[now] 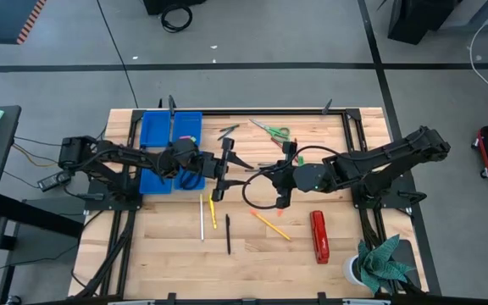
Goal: Sort crayons/erasers/pens/pencils in bins
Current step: Put the gray crayon into the top left blue bin
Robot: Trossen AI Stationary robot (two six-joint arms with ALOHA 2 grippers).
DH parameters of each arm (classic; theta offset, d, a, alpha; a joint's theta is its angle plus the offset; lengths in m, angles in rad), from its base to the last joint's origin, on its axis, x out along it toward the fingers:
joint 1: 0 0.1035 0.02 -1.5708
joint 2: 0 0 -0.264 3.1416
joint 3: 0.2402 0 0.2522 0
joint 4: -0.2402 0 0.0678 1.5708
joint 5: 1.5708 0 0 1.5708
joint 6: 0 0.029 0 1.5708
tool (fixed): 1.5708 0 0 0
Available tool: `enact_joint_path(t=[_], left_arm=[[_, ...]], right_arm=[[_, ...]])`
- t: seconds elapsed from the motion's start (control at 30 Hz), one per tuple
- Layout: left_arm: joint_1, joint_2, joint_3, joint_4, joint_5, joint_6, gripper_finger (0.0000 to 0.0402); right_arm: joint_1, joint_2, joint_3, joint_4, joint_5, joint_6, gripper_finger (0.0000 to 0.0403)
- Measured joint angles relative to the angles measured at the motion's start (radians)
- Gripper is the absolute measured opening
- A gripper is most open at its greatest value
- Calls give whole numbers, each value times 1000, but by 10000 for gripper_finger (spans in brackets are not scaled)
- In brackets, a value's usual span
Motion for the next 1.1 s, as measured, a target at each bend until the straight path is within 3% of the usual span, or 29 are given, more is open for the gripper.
enact_joint_path(t=[0.6, 1.0, 1.1], left_arm=[[-34, 0, 0, 22, -99, 34, 134], [-33, 0, 0, 15, -152, 31, 35], [-31, 0, 0, 13, -152, 31, 32]], right_arm=[[-13, 0, 0, 0, -21, 7, 41], [-12, 0, 0, -2, -22, 8, 41], [-12, 0, 0, -3, -22, 22, 41]])
